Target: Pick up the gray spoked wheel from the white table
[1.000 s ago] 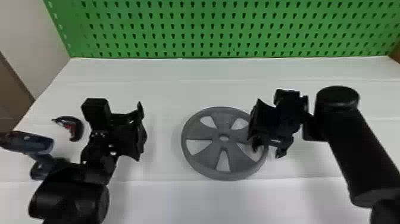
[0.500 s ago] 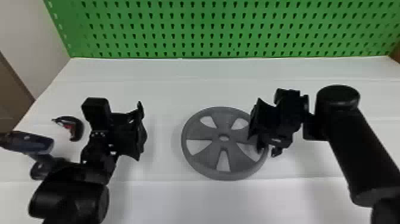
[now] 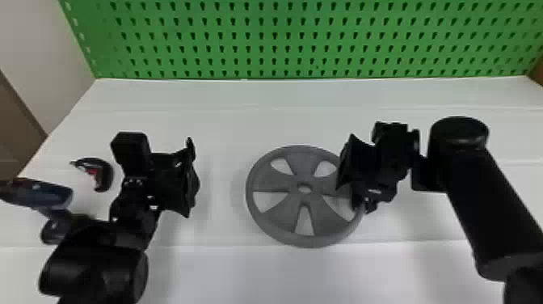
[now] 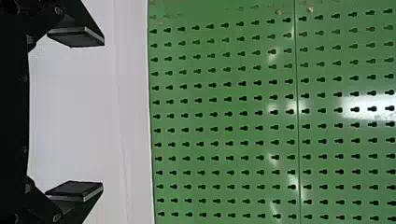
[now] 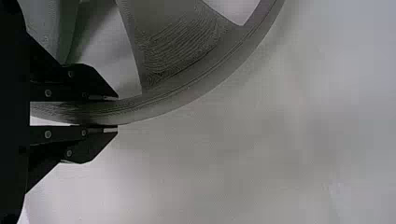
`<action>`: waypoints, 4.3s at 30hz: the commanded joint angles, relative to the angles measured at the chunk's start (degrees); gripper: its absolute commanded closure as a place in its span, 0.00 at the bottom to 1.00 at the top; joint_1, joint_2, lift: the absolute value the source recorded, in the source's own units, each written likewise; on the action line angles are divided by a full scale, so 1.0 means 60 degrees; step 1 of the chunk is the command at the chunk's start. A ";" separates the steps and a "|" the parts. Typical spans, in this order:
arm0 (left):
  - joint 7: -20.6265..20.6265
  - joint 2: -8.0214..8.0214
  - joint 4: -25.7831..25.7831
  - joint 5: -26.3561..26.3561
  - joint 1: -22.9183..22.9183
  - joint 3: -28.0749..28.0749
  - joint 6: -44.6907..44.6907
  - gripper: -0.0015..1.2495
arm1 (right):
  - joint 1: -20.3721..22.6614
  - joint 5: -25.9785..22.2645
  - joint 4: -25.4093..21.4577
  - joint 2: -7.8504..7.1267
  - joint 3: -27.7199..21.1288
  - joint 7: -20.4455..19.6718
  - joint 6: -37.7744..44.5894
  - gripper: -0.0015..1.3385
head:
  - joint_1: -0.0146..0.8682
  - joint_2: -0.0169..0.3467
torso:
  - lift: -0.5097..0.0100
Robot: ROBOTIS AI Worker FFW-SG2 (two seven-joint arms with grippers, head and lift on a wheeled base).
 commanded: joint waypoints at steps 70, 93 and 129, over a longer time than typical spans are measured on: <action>0.0030 0.0014 -0.0029 0.0129 0.0059 0.0124 -0.0015 0.15 | 0.0724 0.5610 -0.4337 -0.0366 -0.0103 0.6812 -0.1860 0.76 | 0.89 0.17 | 0.79; 0.0030 0.0000 -0.0366 0.0364 0.0045 0.0270 -0.0059 0.15 | 0.2687 1.0605 -0.4791 0.0205 0.0146 1.1455 -0.8247 0.76 | 0.89 0.17 | 0.79; 0.0030 -0.0015 -0.0366 0.0408 -0.0102 0.0183 -0.0117 0.15 | 0.3698 1.2392 -0.3107 0.0586 0.0527 1.1836 -1.4502 0.79 | 0.89 0.17 | 0.79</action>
